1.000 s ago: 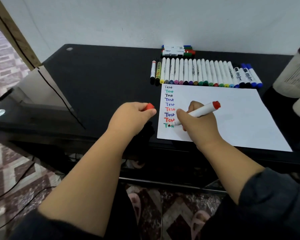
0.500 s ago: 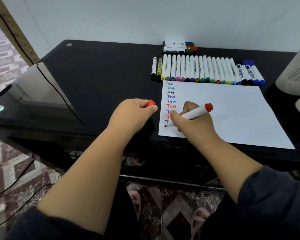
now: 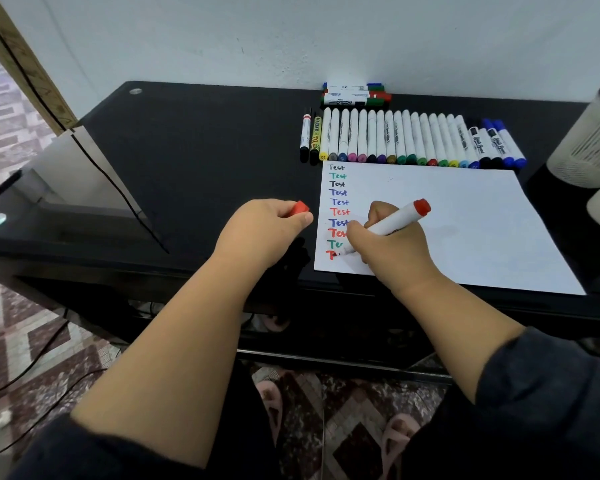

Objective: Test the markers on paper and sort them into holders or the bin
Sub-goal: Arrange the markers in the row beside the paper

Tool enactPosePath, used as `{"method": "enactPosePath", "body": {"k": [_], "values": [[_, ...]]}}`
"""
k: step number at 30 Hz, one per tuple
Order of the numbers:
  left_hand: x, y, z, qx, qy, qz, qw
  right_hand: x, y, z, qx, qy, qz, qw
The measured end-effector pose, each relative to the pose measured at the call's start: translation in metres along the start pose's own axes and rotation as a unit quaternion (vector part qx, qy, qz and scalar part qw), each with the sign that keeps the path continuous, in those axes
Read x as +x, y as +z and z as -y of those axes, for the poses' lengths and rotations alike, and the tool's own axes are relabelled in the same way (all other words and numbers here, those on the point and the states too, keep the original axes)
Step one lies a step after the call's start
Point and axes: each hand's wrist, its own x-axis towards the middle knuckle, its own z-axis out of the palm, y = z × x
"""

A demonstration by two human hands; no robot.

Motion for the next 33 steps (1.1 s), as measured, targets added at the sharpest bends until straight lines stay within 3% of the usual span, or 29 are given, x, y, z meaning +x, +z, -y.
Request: {"method": "enactPosePath", "body": {"k": [21, 33], "values": [[-0.0023, 0.0013, -0.0016, 0.013, -0.001, 0.004, 1.000, -0.0028, -0.0026, -0.0004, 0.026, -0.002, -0.001, 1.000], [-0.0039, -0.0003, -0.0025, 0.035, 0.010, 0.011, 0.999, -0.0026, -0.0015, -0.0009, 0.054, -0.002, -0.054, 0.997]]}}
